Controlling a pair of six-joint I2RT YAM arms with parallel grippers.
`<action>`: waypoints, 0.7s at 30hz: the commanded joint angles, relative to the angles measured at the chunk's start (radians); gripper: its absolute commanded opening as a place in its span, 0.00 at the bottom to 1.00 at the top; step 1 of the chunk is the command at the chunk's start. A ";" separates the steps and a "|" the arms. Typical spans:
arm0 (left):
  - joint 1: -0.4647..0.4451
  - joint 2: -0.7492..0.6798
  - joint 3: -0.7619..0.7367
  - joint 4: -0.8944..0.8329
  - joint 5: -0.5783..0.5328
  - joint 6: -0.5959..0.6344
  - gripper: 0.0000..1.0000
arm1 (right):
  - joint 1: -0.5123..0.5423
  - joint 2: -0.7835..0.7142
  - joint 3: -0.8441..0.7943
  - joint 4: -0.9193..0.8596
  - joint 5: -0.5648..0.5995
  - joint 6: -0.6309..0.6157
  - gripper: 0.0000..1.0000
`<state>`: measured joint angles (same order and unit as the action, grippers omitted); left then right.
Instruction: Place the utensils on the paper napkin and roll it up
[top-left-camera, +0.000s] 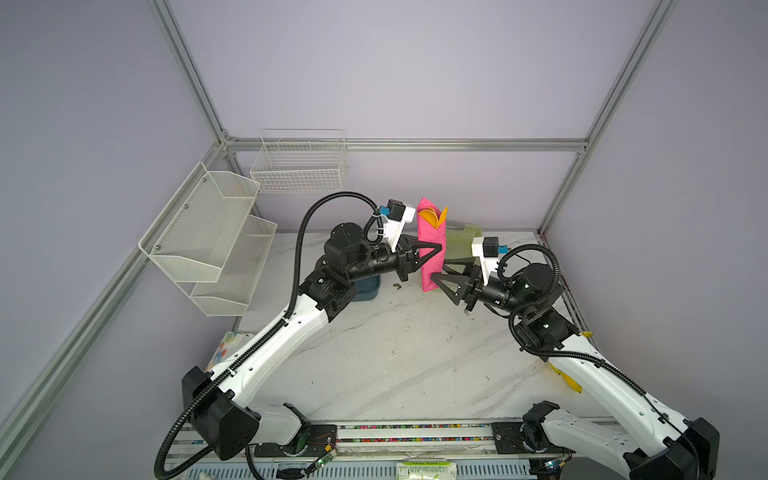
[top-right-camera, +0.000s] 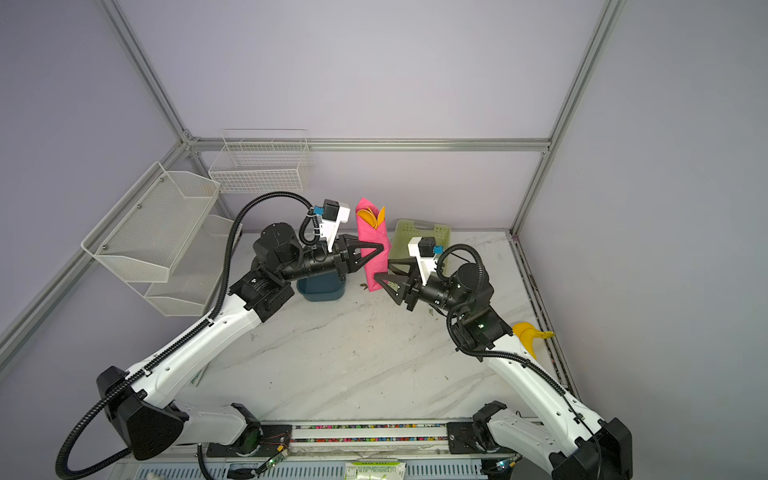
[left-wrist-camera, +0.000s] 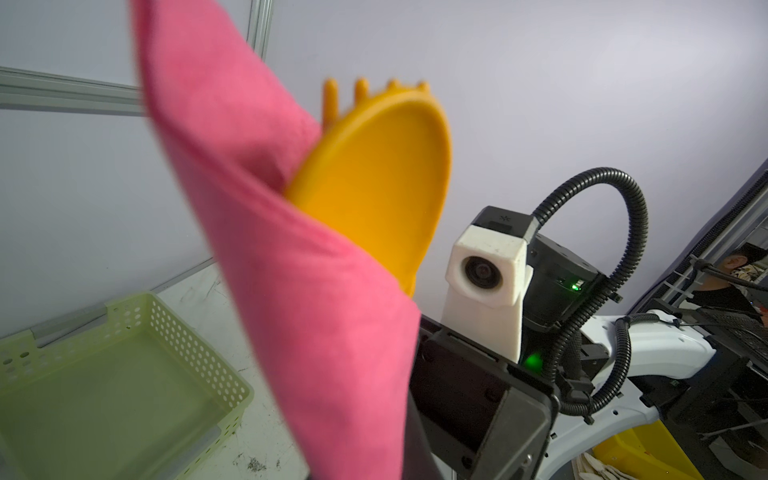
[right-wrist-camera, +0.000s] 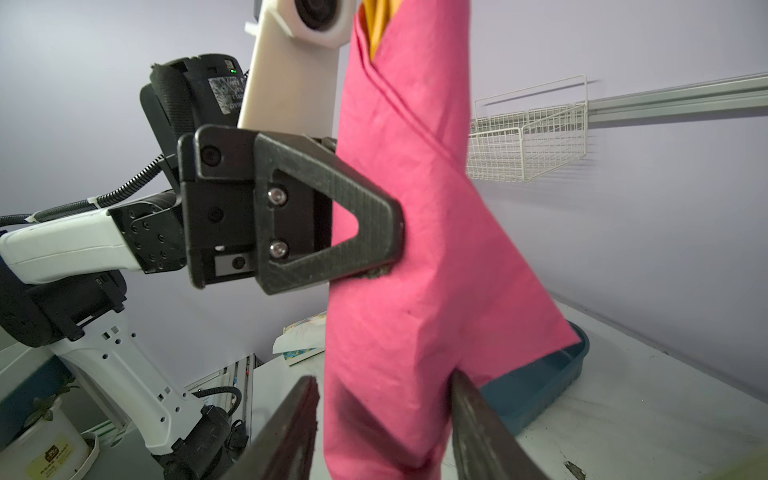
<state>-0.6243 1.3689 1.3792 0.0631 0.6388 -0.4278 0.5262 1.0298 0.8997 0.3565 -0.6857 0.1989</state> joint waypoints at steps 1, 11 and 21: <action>0.000 -0.007 0.109 0.045 0.021 -0.009 0.00 | -0.004 -0.035 0.034 0.042 0.035 -0.026 0.53; 0.000 0.005 0.119 0.050 0.070 -0.023 0.00 | -0.004 -0.039 0.052 0.056 0.051 -0.028 0.53; -0.003 0.036 0.148 0.078 0.176 -0.070 0.00 | -0.003 -0.005 0.073 0.096 -0.004 -0.008 0.53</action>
<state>-0.6243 1.4124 1.4319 0.0879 0.7631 -0.4725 0.5262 1.0191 0.9371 0.3943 -0.6556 0.1913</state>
